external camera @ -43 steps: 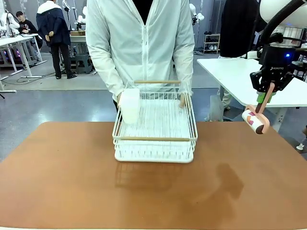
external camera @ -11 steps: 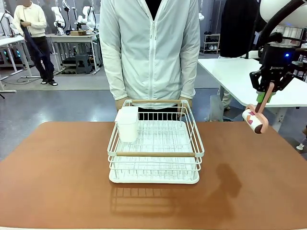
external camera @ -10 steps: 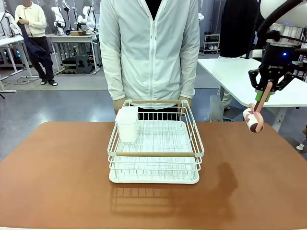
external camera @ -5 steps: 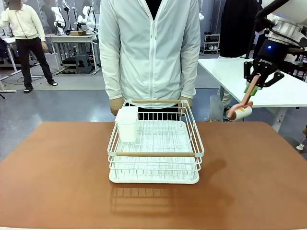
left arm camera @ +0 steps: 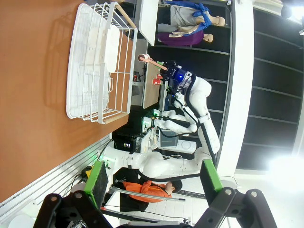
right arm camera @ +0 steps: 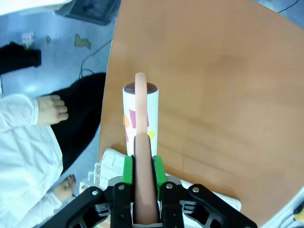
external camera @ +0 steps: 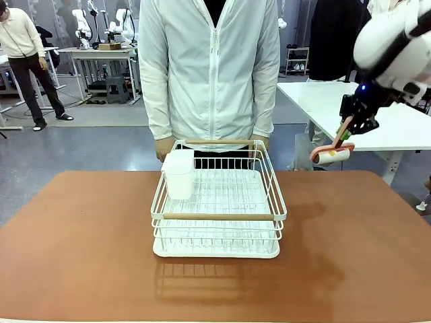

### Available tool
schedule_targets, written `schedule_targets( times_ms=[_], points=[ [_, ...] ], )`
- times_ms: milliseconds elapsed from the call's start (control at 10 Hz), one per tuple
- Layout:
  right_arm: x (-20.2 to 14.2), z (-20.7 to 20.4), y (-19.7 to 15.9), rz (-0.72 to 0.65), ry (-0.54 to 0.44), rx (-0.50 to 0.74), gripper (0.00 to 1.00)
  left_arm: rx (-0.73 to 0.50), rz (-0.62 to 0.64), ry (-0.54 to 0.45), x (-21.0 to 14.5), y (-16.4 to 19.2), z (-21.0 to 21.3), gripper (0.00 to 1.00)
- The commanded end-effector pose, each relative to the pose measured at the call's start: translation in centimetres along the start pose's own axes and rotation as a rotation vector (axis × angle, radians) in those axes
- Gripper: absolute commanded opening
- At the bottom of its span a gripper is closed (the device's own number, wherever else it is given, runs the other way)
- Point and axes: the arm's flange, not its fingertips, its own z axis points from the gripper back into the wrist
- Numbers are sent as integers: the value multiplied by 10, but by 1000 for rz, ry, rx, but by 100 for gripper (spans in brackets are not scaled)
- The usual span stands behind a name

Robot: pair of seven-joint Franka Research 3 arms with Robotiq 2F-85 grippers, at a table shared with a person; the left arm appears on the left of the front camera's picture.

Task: Clean the table.
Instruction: Place the Lint Roller down when the Dish drying rack is positioned in the middle of the table.

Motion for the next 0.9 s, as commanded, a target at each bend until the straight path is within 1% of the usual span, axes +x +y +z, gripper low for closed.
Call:
schedule_targets(
  times_ms=[0,100,300,500,600,800],
  points=[
    [-9,-22,-27,-103,-62,43,21,-4,-2,-4,-3,-1,2,100],
    [-7,-33,-38,-130,-74,58,21,-4,-2,-4,-3,-1,2,100],
    [-5,-60,-56,-139,-116,53,21,-4,-2,-4,-3,-1,2,100],
    [-4,-75,-66,-148,-84,70,21,-4,-2,-4,-3,-1,2,100],
    [-1,-83,-70,-147,-102,66,21,-4,-2,-4,-3,-1,2,100],
    [3,-92,-78,-161,-84,72,21,-4,-2,-4,-3,-1,2,100]
  ],
)
